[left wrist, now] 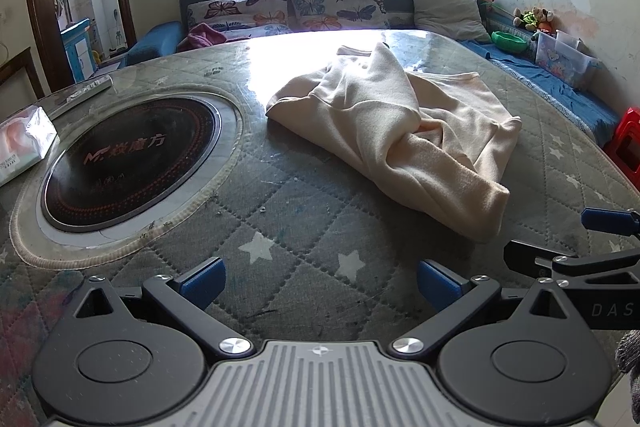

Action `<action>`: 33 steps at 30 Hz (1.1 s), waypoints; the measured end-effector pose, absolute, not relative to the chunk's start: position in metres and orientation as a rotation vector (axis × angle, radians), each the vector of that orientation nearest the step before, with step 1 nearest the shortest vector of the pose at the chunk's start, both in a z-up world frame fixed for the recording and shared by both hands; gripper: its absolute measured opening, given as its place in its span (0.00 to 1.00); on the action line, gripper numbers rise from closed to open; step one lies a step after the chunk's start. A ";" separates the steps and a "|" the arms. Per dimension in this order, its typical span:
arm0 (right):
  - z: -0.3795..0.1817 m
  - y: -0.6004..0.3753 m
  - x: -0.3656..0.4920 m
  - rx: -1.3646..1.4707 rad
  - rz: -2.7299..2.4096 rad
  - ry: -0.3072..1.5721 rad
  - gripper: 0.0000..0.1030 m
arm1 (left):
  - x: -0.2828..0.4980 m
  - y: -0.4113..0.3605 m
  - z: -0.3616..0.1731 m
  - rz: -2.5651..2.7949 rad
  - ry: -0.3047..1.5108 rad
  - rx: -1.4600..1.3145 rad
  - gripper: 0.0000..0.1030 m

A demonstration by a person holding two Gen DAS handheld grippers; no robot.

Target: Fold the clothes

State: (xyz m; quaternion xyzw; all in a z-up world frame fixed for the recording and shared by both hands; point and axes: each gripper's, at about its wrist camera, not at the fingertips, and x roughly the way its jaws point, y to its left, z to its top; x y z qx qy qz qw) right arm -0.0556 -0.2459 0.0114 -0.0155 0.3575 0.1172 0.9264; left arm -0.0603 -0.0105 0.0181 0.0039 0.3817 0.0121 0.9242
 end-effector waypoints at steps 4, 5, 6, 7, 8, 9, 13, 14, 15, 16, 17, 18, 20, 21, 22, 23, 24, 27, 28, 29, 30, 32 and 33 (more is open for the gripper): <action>0.011 -0.245 -0.054 -0.033 0.241 0.736 1.00 | -0.059 -0.010 0.018 0.026 0.787 0.009 1.00; 0.011 -0.245 -0.054 -0.033 0.241 0.737 1.00 | -0.059 -0.010 0.018 0.026 0.788 0.009 1.00; 0.011 -0.245 -0.054 -0.033 0.241 0.738 1.00 | -0.058 -0.010 0.018 0.027 0.789 0.009 1.00; 0.011 -0.245 -0.054 -0.033 0.241 0.739 1.00 | -0.058 -0.009 0.017 0.027 0.790 0.009 1.00; 0.011 -0.245 -0.053 -0.032 0.241 0.740 1.00 | -0.057 -0.009 0.017 0.027 0.792 0.009 1.00; 0.010 -0.245 -0.053 -0.033 0.242 0.742 1.00 | -0.057 -0.009 0.017 0.027 0.793 0.009 1.00; 0.010 -0.244 -0.051 -0.036 0.243 0.746 1.00 | -0.055 -0.008 0.016 0.027 0.799 0.006 1.00; 0.009 -0.244 -0.050 -0.035 0.243 0.748 1.00 | -0.054 -0.007 0.016 0.027 0.801 0.006 1.00; 0.009 -0.244 -0.049 -0.036 0.243 0.749 1.00 | -0.054 -0.007 0.016 0.027 0.802 0.005 1.00; 0.009 -0.243 -0.049 -0.037 0.243 0.750 1.00 | -0.053 -0.007 0.016 0.027 0.803 0.005 1.00; 0.009 -0.243 -0.048 -0.037 0.244 0.751 1.00 | -0.052 -0.006 0.016 0.027 0.804 0.005 1.00; 0.009 -0.243 -0.047 -0.036 0.244 0.753 1.00 | -0.052 -0.006 0.016 0.027 0.806 0.004 1.00; 0.009 -0.243 -0.046 -0.036 0.244 0.756 1.00 | -0.050 -0.005 0.015 0.028 0.808 0.004 1.00; 0.008 -0.242 -0.045 -0.036 0.245 0.756 1.00 | -0.050 -0.005 0.015 0.028 0.809 0.004 1.00; 0.008 -0.242 -0.044 -0.037 0.245 0.758 1.00 | -0.049 -0.005 0.015 0.028 0.810 0.004 1.00; 0.008 -0.242 -0.044 -0.037 0.246 0.759 1.00 | -0.049 -0.005 0.015 0.028 0.811 0.004 1.00; 0.008 -0.242 -0.043 -0.037 0.246 0.760 1.00 | -0.048 -0.005 0.015 0.029 0.812 0.005 1.00; 0.008 -0.241 -0.041 -0.037 0.247 0.763 1.00 | -0.045 -0.004 0.014 0.029 0.816 0.004 1.00; 0.008 -0.241 -0.040 -0.038 0.247 0.763 1.00 | -0.045 -0.004 0.014 0.030 0.817 0.004 1.00; 0.007 -0.241 -0.039 -0.038 0.248 0.764 1.00 | -0.044 -0.003 0.014 0.030 0.819 0.004 1.00; 0.007 -0.240 -0.038 -0.038 0.248 0.765 1.00 | -0.043 -0.003 0.014 0.031 0.820 0.004 1.00; 0.006 -0.240 -0.036 -0.038 0.249 0.767 1.00 | -0.041 -0.002 0.013 0.032 0.822 0.003 1.00; 0.007 -0.240 -0.035 -0.038 0.250 0.768 1.00 | -0.040 -0.002 0.013 0.032 0.823 0.003 1.00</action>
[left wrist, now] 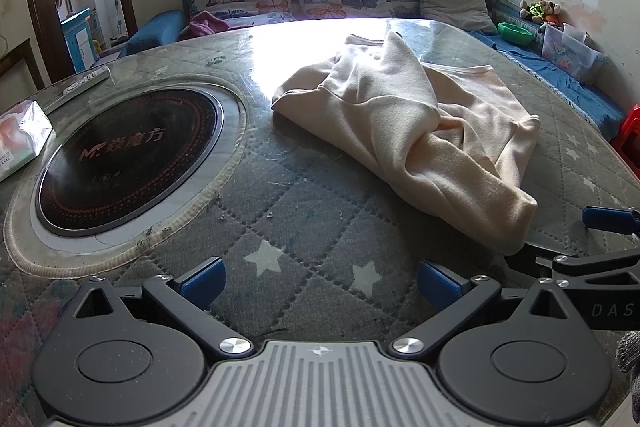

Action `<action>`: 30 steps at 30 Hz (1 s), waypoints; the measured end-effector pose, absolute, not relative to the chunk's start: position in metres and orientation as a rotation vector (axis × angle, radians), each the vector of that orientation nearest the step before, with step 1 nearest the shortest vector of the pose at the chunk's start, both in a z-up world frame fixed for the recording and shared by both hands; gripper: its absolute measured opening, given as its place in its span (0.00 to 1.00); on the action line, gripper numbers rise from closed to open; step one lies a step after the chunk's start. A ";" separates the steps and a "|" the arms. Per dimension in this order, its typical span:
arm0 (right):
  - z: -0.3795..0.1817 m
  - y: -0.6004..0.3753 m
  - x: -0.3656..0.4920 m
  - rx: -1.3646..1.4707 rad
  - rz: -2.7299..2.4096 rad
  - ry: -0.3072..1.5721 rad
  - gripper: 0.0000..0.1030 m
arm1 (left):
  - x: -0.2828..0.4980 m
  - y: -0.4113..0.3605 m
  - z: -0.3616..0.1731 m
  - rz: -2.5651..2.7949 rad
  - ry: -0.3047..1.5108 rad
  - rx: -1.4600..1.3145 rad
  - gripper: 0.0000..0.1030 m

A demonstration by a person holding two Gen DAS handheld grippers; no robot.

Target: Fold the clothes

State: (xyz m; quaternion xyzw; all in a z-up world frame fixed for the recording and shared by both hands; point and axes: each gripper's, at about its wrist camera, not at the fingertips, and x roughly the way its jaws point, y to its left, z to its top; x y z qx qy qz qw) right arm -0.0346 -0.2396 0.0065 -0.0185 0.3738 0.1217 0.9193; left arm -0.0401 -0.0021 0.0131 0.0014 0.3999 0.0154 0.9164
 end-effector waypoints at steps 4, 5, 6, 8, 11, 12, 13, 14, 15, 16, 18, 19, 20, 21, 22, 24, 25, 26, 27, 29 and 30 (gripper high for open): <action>0.008 -0.239 -0.032 -0.043 0.252 0.765 1.00 | -0.038 -0.001 0.015 0.032 0.826 -0.001 1.00; 0.009 -0.238 -0.031 -0.042 0.253 0.765 1.00 | -0.038 0.000 0.017 0.034 0.824 -0.002 1.00; 0.011 -0.238 -0.031 -0.042 0.257 0.763 1.00 | -0.038 0.000 0.018 0.036 0.823 -0.004 1.00; 0.013 -0.238 -0.031 -0.041 0.265 0.756 1.00 | -0.037 0.001 0.022 0.040 0.819 -0.006 1.00; 0.019 -0.237 -0.031 -0.036 0.274 0.739 1.00 | -0.038 0.002 0.027 0.038 0.804 -0.008 1.00; 0.021 -0.237 -0.031 -0.037 0.277 0.734 1.00 | -0.038 0.002 0.028 0.038 0.802 -0.008 1.00; 0.022 -0.237 -0.032 -0.039 0.280 0.730 1.00 | -0.038 0.003 0.029 0.038 0.800 -0.008 1.00; 0.023 -0.236 -0.032 -0.039 0.282 0.726 1.00 | -0.038 0.003 0.030 0.040 0.799 -0.008 1.00; 0.024 -0.236 -0.033 -0.040 0.284 0.723 1.00 | -0.039 0.002 0.031 0.040 0.799 -0.008 1.00; 0.025 -0.236 -0.033 -0.041 0.287 0.719 1.00 | -0.039 0.002 0.031 0.040 0.798 -0.007 1.00; 0.026 -0.235 -0.034 -0.039 0.289 0.717 1.00 | -0.040 0.002 0.032 0.041 0.796 -0.007 1.00; 0.027 -0.235 -0.035 -0.038 0.289 0.715 1.00 | -0.041 0.001 0.032 0.041 0.795 -0.007 1.00; 0.028 -0.236 -0.036 -0.038 0.289 0.712 1.00 | -0.042 0.001 0.033 0.041 0.793 -0.006 1.00; 0.029 -0.236 -0.037 -0.037 0.288 0.709 1.00 | -0.042 0.001 0.034 0.041 0.790 -0.005 1.00; 0.030 -0.236 -0.038 -0.037 0.288 0.707 1.00 | -0.043 0.001 0.035 0.041 0.788 -0.006 1.00; 0.031 -0.236 -0.039 -0.037 0.288 0.700 1.00 | -0.044 0.001 0.037 0.040 0.783 -0.006 1.00; 0.032 -0.236 -0.039 -0.038 0.287 0.697 1.00 | -0.045 0.001 0.038 0.040 0.780 -0.006 1.00; 0.033 -0.236 -0.040 -0.038 0.286 0.693 1.00 | -0.045 0.001 0.039 0.040 0.778 -0.006 1.00; 0.034 -0.236 -0.040 -0.036 0.287 0.690 1.00 | -0.046 0.001 0.040 0.039 0.775 -0.007 1.00; 0.036 -0.237 -0.040 -0.032 0.290 0.686 1.00 | -0.045 0.000 0.041 0.040 0.770 -0.007 1.00; 0.036 -0.237 -0.040 -0.032 0.290 0.685 1.00 | -0.045 0.000 0.042 0.040 0.769 -0.006 1.00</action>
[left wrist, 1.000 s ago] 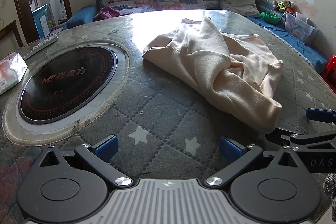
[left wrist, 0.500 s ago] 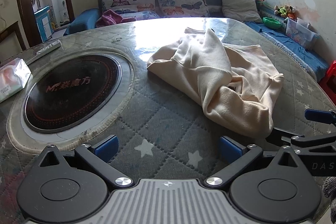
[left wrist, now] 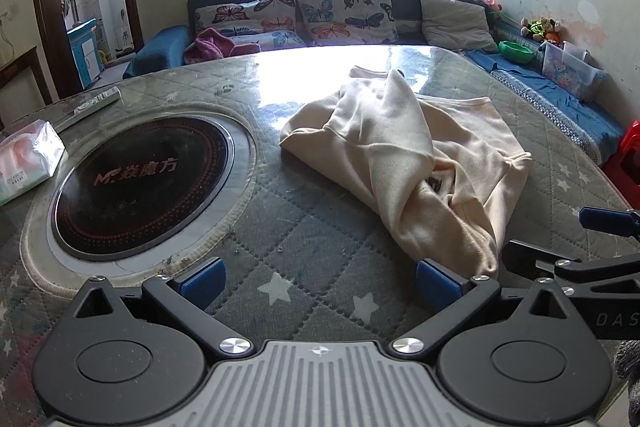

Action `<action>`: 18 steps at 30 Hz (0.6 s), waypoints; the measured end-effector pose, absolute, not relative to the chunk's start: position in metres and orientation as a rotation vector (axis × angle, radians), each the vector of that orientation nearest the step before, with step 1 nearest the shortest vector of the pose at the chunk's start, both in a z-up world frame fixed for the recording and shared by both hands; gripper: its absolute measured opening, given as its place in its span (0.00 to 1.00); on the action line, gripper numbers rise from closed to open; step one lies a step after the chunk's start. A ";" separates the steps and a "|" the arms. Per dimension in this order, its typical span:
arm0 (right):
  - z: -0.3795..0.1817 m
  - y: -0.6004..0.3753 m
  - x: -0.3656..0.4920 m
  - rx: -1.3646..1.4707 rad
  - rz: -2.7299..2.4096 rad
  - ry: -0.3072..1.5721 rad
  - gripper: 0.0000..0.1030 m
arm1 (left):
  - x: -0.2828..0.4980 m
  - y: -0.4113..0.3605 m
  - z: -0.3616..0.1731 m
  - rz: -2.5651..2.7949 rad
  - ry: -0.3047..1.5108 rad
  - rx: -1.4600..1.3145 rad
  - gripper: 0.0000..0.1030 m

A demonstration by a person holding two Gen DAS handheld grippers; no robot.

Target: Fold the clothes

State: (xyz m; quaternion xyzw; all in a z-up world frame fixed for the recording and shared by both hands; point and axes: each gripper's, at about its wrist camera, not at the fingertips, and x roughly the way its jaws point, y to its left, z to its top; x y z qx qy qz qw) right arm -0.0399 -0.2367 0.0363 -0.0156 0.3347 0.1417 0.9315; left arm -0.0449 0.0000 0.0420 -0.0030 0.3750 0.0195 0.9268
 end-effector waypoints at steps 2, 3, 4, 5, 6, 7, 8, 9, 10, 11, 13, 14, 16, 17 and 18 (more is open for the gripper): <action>0.037 -0.237 -0.039 -0.032 0.290 0.684 1.00 | -0.044 0.000 0.043 0.040 0.767 -0.006 1.00; 0.037 -0.237 -0.039 -0.032 0.290 0.683 1.00 | -0.043 0.000 0.043 0.040 0.767 -0.007 1.00; 0.038 -0.237 -0.038 -0.031 0.289 0.683 1.00 | -0.042 0.000 0.044 0.040 0.766 -0.007 1.00; 0.038 -0.237 -0.037 -0.030 0.288 0.682 1.00 | -0.041 0.000 0.044 0.039 0.764 -0.007 1.00; 0.038 -0.238 -0.036 -0.028 0.287 0.682 1.00 | -0.039 0.000 0.044 0.039 0.764 -0.007 1.00; 0.039 -0.238 -0.035 -0.026 0.286 0.682 1.00 | -0.038 0.000 0.044 0.039 0.763 -0.006 1.00; 0.039 -0.238 -0.033 -0.025 0.285 0.683 1.00 | -0.036 0.000 0.044 0.039 0.763 -0.005 1.00; 0.039 -0.238 -0.032 -0.025 0.285 0.683 1.00 | -0.035 0.000 0.044 0.039 0.764 -0.004 1.00; 0.038 -0.238 -0.031 -0.026 0.285 0.684 1.00 | -0.033 -0.001 0.044 0.039 0.764 -0.003 1.00; 0.038 -0.238 -0.029 -0.024 0.284 0.685 1.00 | -0.032 -0.001 0.044 0.038 0.765 -0.002 1.00; 0.038 -0.238 -0.026 -0.022 0.282 0.686 1.00 | -0.028 -0.001 0.044 0.037 0.766 0.000 1.00; 0.038 -0.238 -0.025 -0.020 0.281 0.686 1.00 | -0.026 -0.001 0.045 0.037 0.765 0.002 1.00; 0.038 -0.238 -0.021 -0.018 0.279 0.687 1.00 | -0.021 -0.002 0.045 0.036 0.765 0.004 1.00; 0.038 -0.238 -0.019 -0.016 0.278 0.688 1.00 | -0.020 -0.002 0.045 0.035 0.765 0.007 1.00; 0.038 -0.239 -0.017 -0.015 0.278 0.689 1.00 | -0.018 -0.002 0.045 0.035 0.764 0.009 1.00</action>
